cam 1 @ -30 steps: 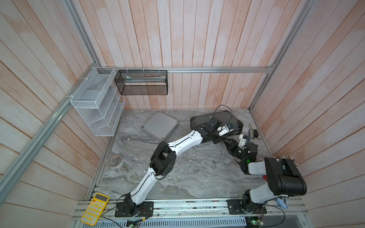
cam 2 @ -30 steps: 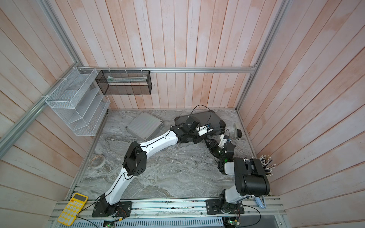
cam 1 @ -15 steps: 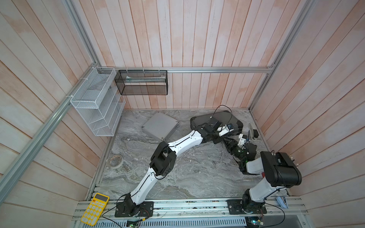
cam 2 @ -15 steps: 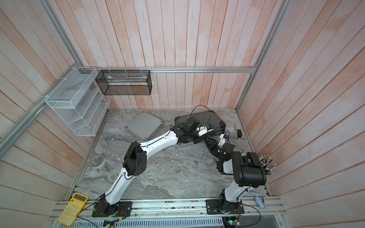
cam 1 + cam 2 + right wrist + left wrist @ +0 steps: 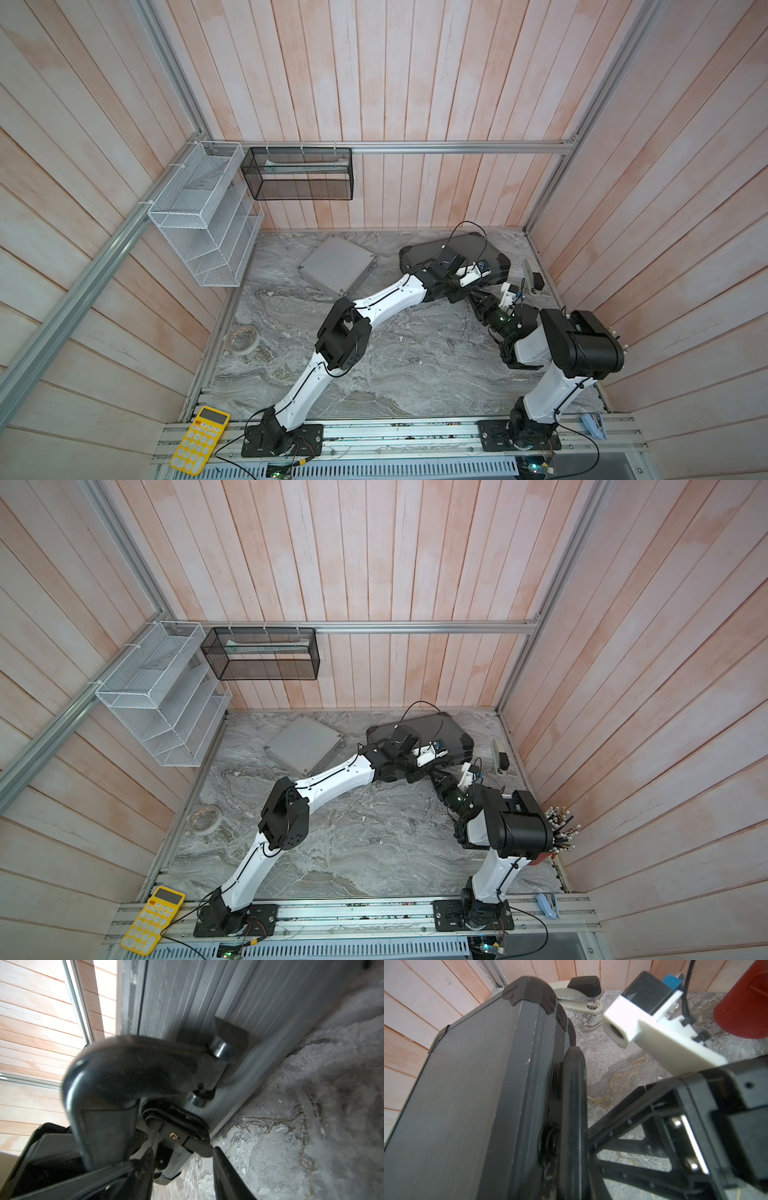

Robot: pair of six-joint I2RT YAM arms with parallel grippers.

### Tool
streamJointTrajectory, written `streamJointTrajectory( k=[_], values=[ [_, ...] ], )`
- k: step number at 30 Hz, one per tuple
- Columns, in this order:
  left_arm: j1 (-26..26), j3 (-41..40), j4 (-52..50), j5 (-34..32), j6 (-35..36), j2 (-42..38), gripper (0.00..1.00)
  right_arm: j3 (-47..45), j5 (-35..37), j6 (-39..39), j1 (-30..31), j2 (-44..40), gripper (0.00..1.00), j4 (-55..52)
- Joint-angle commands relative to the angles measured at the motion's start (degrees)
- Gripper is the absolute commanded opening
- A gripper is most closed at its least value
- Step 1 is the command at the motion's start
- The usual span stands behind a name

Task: Open the poker set cases
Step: Open the fastener on the poker set case.

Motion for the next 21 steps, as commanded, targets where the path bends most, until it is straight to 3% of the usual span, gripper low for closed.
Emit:
streamJointTrajectory(
  k=[1,7,13,21],
  values=[
    [0.1,6.7,10.9,1.2,-2.3,-3.9,0.00,-0.1,0.4,-2.0,0.4,1.2,0.50,1.2],
    [0.2,6.9,10.7,1.4,-2.3,-3.8,0.00,-0.7,0.9,-1.9,0.4,3.6,0.50,3.9],
    [0.2,6.6,10.3,1.9,-2.8,-3.7,0.00,-0.6,0.8,2.9,0.4,7.0,0.48,14.6],
    [0.2,6.6,10.3,1.9,-2.9,-3.6,0.00,1.1,0.1,3.9,1.2,8.0,0.47,16.2]
  ],
)
